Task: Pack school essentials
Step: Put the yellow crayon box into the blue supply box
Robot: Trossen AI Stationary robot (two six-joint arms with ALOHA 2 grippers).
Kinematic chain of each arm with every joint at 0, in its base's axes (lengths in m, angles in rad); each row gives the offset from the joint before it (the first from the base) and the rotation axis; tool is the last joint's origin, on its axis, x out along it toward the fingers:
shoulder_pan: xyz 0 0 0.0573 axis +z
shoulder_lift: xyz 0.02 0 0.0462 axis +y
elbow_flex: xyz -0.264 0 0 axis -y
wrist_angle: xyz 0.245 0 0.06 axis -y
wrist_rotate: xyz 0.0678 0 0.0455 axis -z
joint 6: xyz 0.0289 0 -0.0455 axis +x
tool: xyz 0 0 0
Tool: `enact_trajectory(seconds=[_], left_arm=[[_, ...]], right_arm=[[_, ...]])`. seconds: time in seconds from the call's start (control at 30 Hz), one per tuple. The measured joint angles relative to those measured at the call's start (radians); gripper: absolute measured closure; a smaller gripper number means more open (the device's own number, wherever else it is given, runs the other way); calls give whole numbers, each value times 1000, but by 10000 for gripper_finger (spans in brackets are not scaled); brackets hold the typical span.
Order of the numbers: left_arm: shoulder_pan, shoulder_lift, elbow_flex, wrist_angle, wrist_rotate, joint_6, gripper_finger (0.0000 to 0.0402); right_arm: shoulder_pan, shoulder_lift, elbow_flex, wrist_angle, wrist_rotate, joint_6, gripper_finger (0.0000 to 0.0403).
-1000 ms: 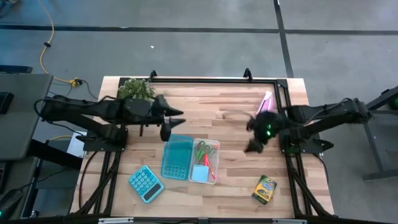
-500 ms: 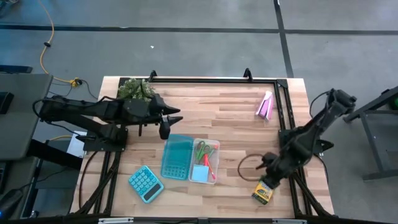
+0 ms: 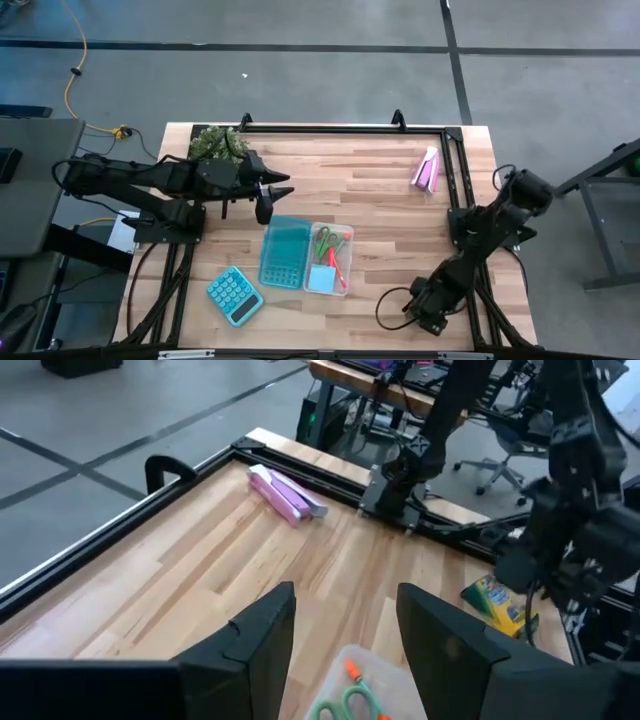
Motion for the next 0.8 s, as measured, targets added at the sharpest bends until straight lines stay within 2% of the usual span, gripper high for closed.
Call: enact_trajectory(seconds=[0.23,0.33,0.57,0.8], left_arm=[[0,0,0,0,0,-11,236],[0,0,0,1,0,-23,236],[0,0,0,26,0,-42,236],[0,0,0,26,5,-42,236]], right_arm=[[-19,97,0,94,12,-32,135],[-46,92,0,93,68,-54,135],[-163,16,0,62,238,-144,135],[-325,-116,0,-89,390,-318,135]])
